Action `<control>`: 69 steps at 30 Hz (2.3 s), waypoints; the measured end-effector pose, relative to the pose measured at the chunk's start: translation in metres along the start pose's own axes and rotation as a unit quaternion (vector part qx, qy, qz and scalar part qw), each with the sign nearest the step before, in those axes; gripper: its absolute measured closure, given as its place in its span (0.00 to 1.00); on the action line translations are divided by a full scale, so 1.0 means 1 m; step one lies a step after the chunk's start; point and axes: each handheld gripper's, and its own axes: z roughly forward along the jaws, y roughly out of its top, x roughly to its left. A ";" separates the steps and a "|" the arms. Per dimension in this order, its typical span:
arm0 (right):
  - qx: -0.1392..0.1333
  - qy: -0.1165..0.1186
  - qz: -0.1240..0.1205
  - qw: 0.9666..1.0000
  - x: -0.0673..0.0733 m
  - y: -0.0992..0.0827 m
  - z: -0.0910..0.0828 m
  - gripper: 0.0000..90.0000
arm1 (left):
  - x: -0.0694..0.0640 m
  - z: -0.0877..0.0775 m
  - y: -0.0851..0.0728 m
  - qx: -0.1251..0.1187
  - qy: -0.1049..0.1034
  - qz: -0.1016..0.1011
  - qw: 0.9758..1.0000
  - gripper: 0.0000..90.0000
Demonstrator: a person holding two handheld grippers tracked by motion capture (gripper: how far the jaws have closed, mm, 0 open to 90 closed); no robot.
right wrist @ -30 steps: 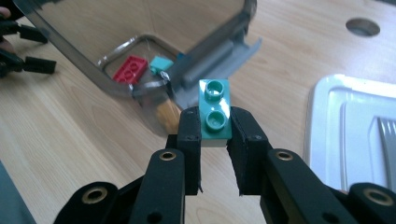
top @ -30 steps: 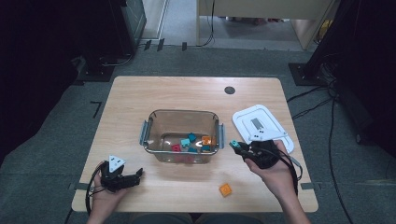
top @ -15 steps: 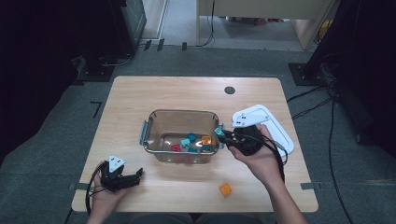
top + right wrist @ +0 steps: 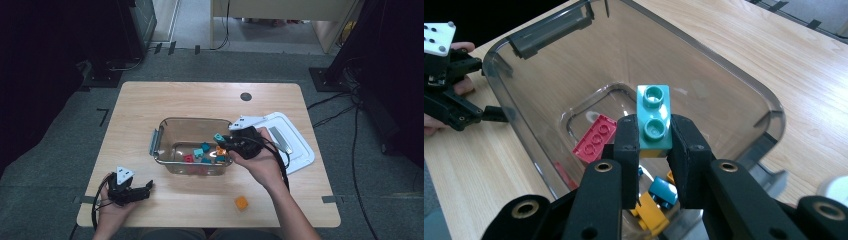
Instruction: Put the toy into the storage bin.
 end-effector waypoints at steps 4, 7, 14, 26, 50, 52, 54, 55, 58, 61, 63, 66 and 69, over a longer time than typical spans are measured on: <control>0.005 0.002 0.003 1.000 -0.001 0.003 0.009 0.85 | 0.000 0.000 0.000 0.000 0.000 0.000 1.000 0.08; 0.011 0.005 0.005 1.000 -0.001 0.005 0.018 0.85 | 0.000 0.000 0.000 0.000 0.000 0.000 1.000 0.08; 0.024 0.008 0.008 1.000 0.000 0.008 0.038 0.82 | 0.000 0.000 0.000 0.000 0.000 0.001 1.000 0.08; 0.004 0.000 0.017 1.000 -0.001 0.006 0.021 0.59 | 0.000 0.000 0.000 0.000 -0.001 0.001 1.000 0.08; -0.016 -0.046 0.032 0.998 -0.011 -0.035 -0.039 0.31 | 0.000 0.000 0.000 0.001 -0.001 0.001 1.000 0.08; -0.016 -0.050 0.036 0.998 -0.011 -0.040 -0.043 0.31 | 0.000 0.000 0.000 0.001 -0.001 0.000 1.000 0.08; -0.015 -0.052 0.036 0.998 -0.012 -0.046 -0.045 0.31 | 0.000 0.000 0.000 0.000 -0.001 0.000 1.000 0.08; -0.015 -0.054 0.037 0.998 -0.012 -0.049 -0.046 0.32 | 0.000 0.000 0.000 0.001 -0.001 0.001 1.000 0.08; -0.016 -0.055 0.040 0.998 -0.011 -0.057 -0.050 0.32 | 0.000 0.000 0.000 0.001 -0.001 0.001 1.000 0.08; -0.017 -0.055 0.039 0.998 -0.009 -0.065 -0.052 0.32 | 0.000 0.000 0.000 0.001 -0.001 0.000 1.000 0.08; -0.016 -0.055 0.042 0.997 -0.008 -0.071 -0.052 0.33 | 0.000 0.000 0.000 0.001 -0.001 0.000 1.000 0.08; -0.013 -0.054 0.044 0.997 -0.005 -0.080 -0.052 0.33 | 0.000 0.000 0.000 0.001 -0.001 0.001 1.000 0.08; -0.009 -0.052 0.047 0.997 -0.004 -0.090 -0.051 0.34 | 0.000 0.000 0.000 0.001 -0.001 0.001 1.000 0.08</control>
